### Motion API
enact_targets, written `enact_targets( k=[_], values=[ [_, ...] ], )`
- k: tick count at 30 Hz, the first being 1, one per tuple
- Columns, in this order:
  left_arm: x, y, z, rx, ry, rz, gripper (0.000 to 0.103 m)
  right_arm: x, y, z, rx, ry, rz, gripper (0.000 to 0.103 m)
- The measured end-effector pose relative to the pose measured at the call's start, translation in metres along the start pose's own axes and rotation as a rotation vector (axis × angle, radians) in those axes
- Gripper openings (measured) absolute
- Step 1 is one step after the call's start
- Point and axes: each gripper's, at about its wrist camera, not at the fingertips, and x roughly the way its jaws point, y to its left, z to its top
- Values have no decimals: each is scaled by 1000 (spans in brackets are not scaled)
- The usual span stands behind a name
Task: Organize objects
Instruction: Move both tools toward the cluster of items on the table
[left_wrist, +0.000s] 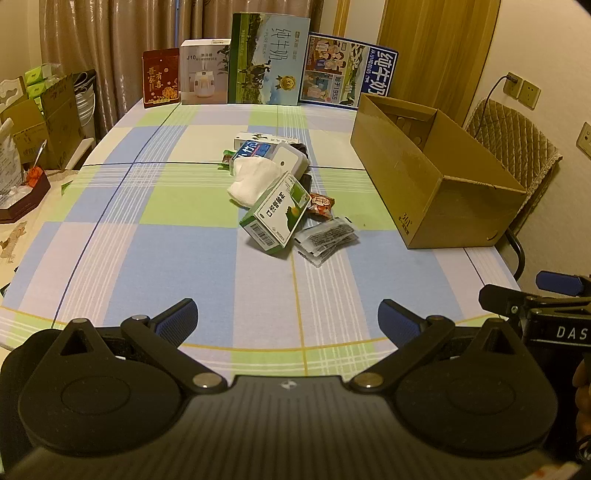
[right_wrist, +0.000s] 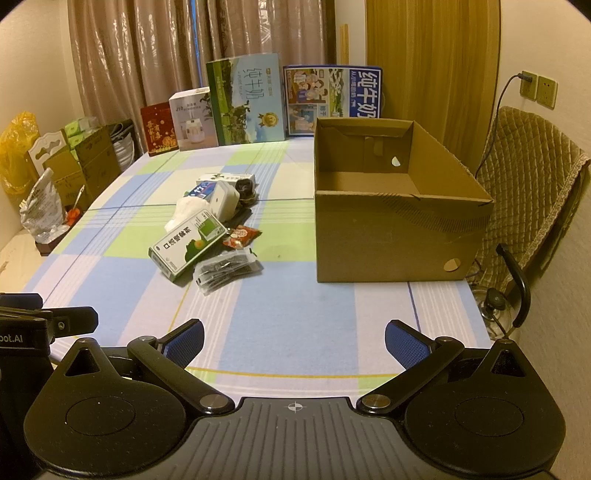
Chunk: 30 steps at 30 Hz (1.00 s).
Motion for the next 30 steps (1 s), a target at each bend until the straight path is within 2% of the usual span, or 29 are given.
enact_targets(
  k=[21,30],
  values=[
    [0,3,0,-25,-4,-16,102,4,2,-2,-6,4,3,101],
    [8,22,9,-22,3,1,102,18,8,1,14,27,25,101]
  ],
)
